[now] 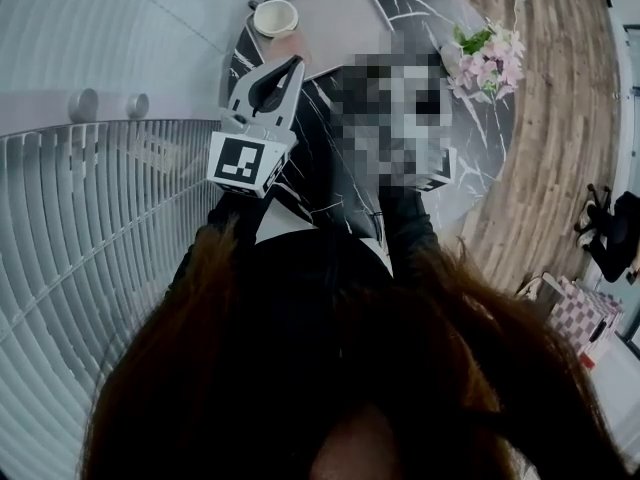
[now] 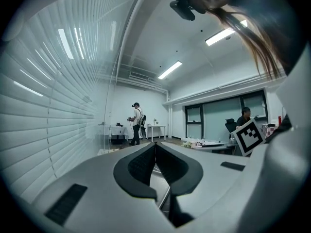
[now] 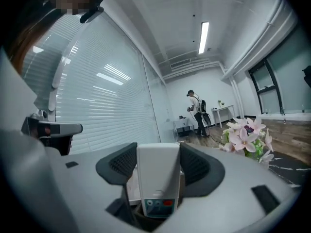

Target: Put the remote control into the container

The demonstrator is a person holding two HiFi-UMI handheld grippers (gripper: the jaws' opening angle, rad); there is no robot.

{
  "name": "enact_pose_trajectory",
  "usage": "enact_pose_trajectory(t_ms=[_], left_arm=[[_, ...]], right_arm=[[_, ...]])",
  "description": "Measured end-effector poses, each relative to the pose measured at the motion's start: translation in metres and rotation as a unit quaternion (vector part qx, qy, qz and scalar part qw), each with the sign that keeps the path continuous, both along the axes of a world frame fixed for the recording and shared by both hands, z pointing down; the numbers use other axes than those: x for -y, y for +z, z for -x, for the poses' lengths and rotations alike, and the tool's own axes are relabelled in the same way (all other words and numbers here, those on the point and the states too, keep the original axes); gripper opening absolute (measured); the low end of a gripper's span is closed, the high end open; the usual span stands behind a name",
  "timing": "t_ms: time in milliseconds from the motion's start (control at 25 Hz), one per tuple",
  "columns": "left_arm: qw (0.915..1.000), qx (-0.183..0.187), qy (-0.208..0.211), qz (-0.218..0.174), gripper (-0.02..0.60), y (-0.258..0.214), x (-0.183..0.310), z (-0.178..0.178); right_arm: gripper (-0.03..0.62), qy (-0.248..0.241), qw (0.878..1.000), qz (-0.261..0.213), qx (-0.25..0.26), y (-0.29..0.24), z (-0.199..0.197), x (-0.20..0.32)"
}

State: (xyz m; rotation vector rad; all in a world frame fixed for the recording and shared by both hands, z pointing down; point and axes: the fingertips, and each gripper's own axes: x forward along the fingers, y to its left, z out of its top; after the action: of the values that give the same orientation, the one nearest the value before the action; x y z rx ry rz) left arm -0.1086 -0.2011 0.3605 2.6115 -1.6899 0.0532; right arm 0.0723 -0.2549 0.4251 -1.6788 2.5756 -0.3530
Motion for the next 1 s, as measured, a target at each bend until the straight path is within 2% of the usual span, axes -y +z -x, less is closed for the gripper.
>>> enact_pose_trajectory(t_ms=[160, 320, 520, 680, 880, 920, 1000], left_arm=[[0.9999, -0.006, -0.003, 0.011, 0.009, 0.006, 0.001, 0.002], [1.0000, -0.005, 0.005, 0.005, 0.009, 0.006, 0.003, 0.000], [1.0000, -0.007, -0.001, 0.006, 0.009, 0.008, 0.005, 0.002], [0.9999, -0.007, 0.001, 0.008, 0.009, 0.009, 0.006, 0.001], [0.9999, -0.008, 0.006, 0.007, 0.009, 0.007, 0.010, -0.005], [0.9999, -0.009, 0.007, 0.005, 0.009, 0.007, 0.011, -0.006], [0.9999, -0.009, 0.008, 0.003, 0.009, 0.005, 0.013, -0.008]], right_arm=[[0.265, -0.010, 0.999, 0.018, -0.035, 0.024, 0.008, -0.003], [0.265, -0.026, 0.995, 0.039, -0.085, 0.047, 0.019, -0.006], [0.265, -0.038, 0.990, 0.073, -0.111, 0.070, 0.022, -0.007], [0.265, -0.060, 0.988, 0.073, -0.126, 0.069, 0.029, -0.006], [0.259, -0.067, 0.989, 0.033, -0.127, 0.043, 0.032, -0.003], [0.214, -0.064, 0.990, 0.024, -0.127, 0.037, 0.030, -0.003], [0.081, -0.054, 0.991, -0.002, -0.125, 0.021, 0.025, -0.002]])
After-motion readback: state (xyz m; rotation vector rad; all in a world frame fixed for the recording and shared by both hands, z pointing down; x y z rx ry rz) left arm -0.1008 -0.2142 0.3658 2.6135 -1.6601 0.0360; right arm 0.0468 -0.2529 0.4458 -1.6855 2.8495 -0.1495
